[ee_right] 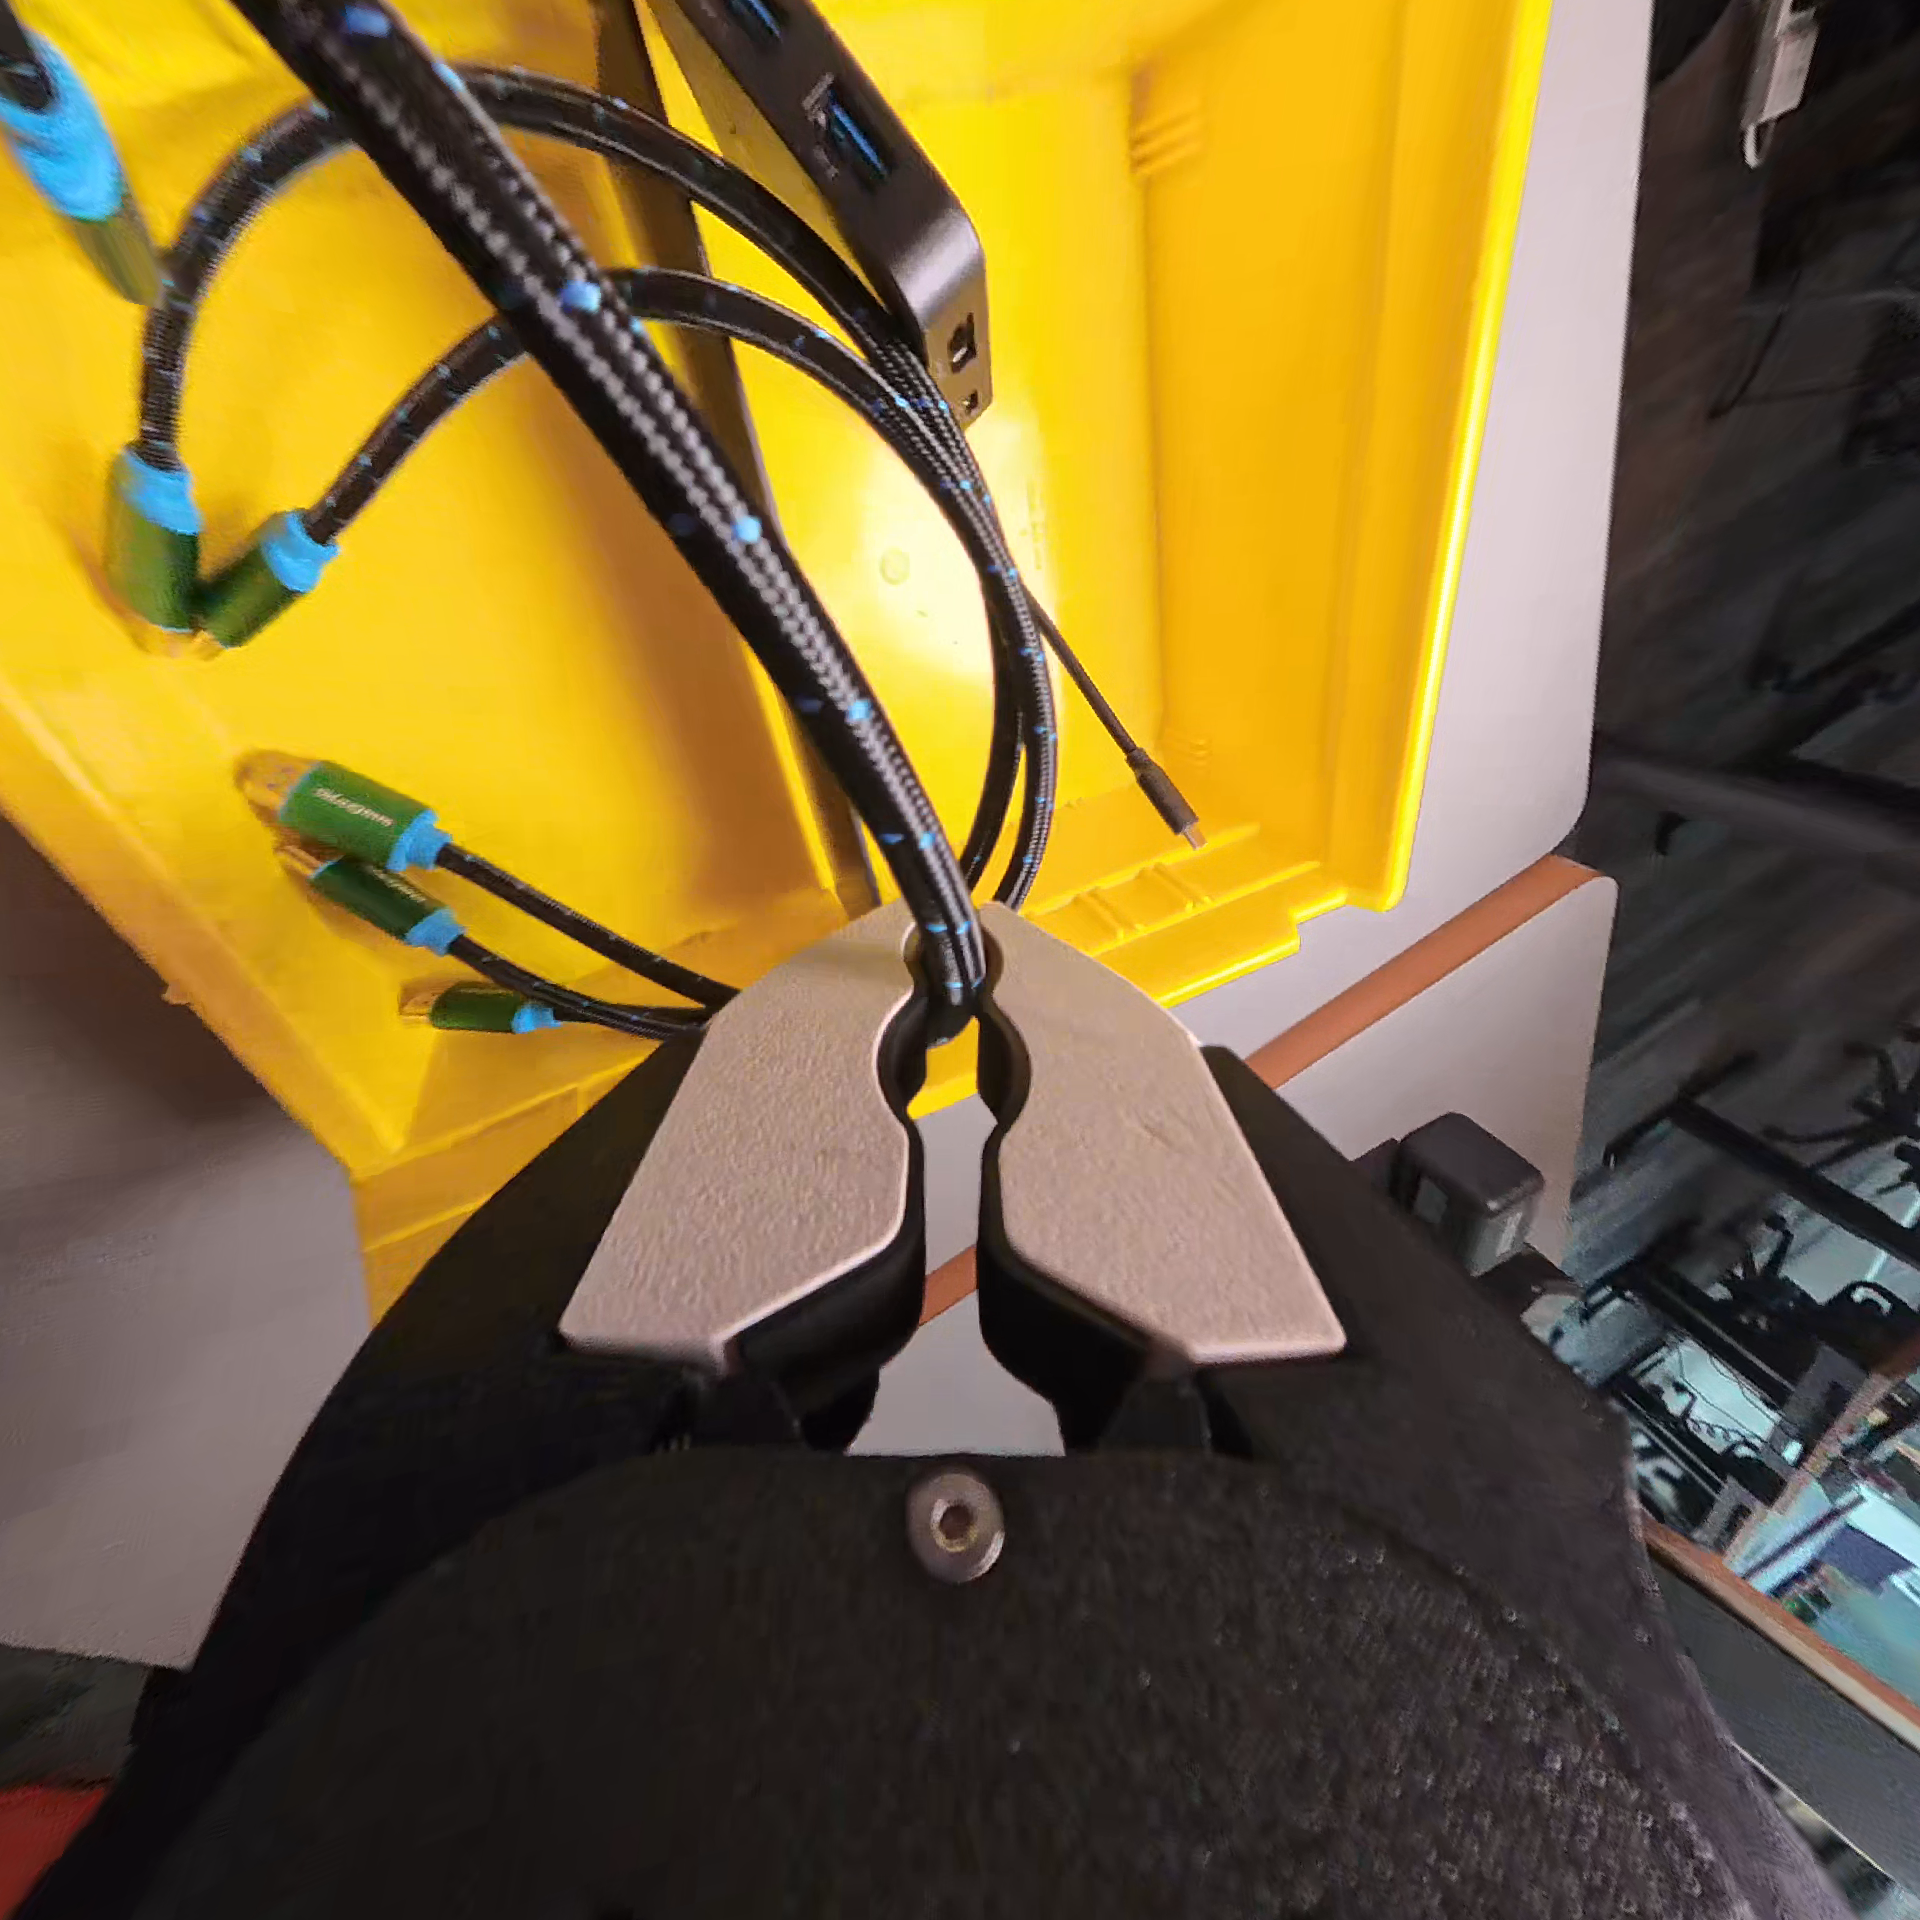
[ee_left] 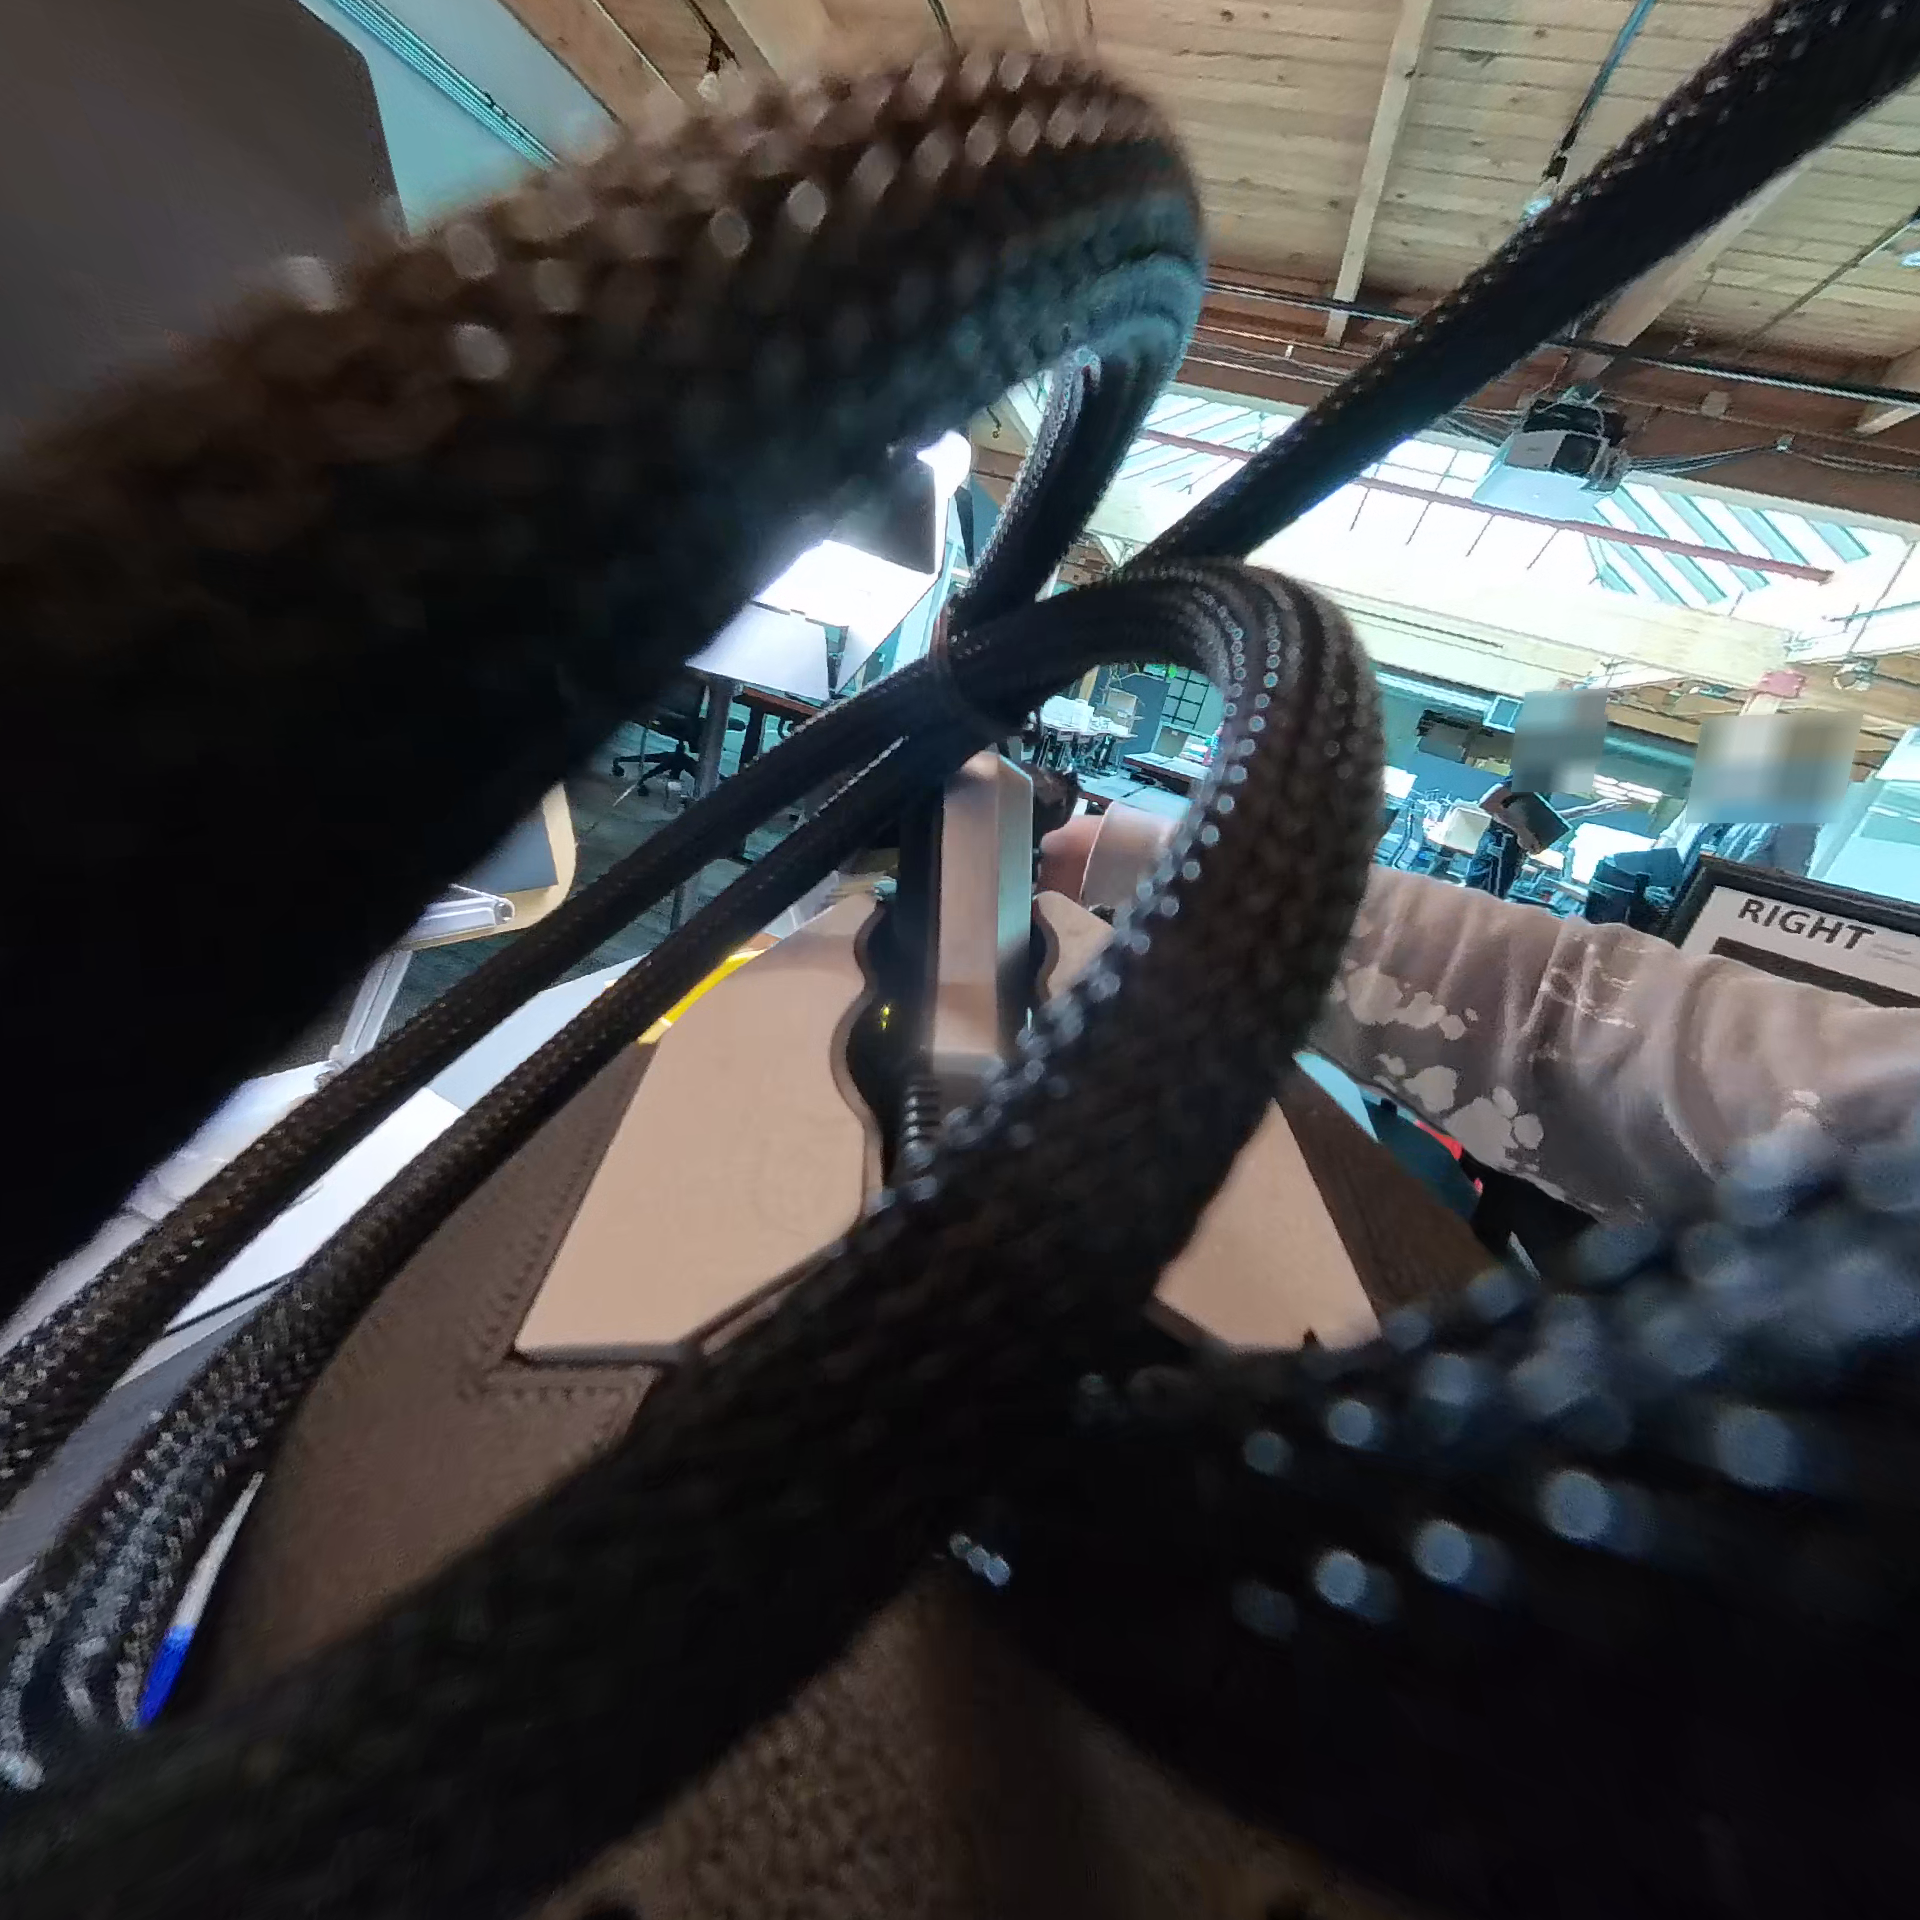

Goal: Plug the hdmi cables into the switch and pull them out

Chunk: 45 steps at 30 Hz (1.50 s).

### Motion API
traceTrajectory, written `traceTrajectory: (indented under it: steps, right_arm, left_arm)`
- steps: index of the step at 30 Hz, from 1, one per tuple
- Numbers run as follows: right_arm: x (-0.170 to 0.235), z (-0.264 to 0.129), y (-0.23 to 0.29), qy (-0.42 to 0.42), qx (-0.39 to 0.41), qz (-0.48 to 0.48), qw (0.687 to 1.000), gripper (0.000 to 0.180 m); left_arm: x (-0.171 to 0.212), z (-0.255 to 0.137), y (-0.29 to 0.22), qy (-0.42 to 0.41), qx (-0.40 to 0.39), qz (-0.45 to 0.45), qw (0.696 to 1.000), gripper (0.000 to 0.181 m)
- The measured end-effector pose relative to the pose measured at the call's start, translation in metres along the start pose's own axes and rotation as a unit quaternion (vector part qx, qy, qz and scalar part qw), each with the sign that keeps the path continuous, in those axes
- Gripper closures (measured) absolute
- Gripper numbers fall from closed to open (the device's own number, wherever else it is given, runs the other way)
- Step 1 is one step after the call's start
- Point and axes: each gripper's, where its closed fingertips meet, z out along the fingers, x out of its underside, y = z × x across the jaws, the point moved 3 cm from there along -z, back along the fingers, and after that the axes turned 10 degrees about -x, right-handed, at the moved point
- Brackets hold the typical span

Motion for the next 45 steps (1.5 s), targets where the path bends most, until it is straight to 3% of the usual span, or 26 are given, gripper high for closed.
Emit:
traceTrajectory:
  steps: [6, 10, 14, 18, 21, 26, 32, 42, 45]
  right_arm:
    - [0.004, -0.001, -0.009, -0.002, 0.047, -0.003, 0.999, 0.14]
    - [-0.014, -0.047, 0.0, -0.141, 0.052, 0.013, 0.989, 0.135]
    - [-0.066, -0.122, 0.057, -0.383, -0.009, -0.013, 0.924, 0.14]
    - [-0.109, -0.177, 0.138, -0.492, -0.091, -0.095, 0.86, 0.145]
    - [-0.134, -0.195, 0.187, -0.503, -0.134, -0.148, 0.841, 0.144]
    - [-0.156, -0.167, 0.228, -0.419, -0.136, -0.208, 0.873, 0.14]
    - [-0.153, -0.146, 0.245, -0.358, -0.127, -0.252, 0.89, 0.154]
    - [-0.138, -0.183, 0.232, -0.405, -0.1, -0.227, 0.88, 0.163]
    - [-0.134, -0.203, 0.222, -0.427, -0.09, -0.21, 0.875, 0.163]
  left_arm:
    - [0.008, 0.006, 0.006, 0.016, -0.002, -0.007, 1.0, 0.158]
    - [0.018, 0.013, 0.003, 0.036, 0.004, -0.003, 0.999, 0.158]
    - [0.035, 0.023, -0.004, 0.082, 0.019, 0.018, 0.996, 0.156]
    - [0.062, 0.036, -0.019, 0.147, 0.06, 0.044, 0.986, 0.156]
    - [0.087, 0.045, -0.036, 0.206, 0.091, 0.079, 0.971, 0.157]
    - [0.121, 0.055, -0.062, 0.274, 0.13, 0.124, 0.945, 0.158]
    - [0.146, 0.054, -0.073, 0.339, 0.149, 0.155, 0.916, 0.158]
    - [0.13, 0.051, -0.056, 0.303, 0.131, 0.122, 0.936, 0.155]
    - [0.125, 0.051, -0.05, 0.29, 0.117, 0.117, 0.943, 0.146]
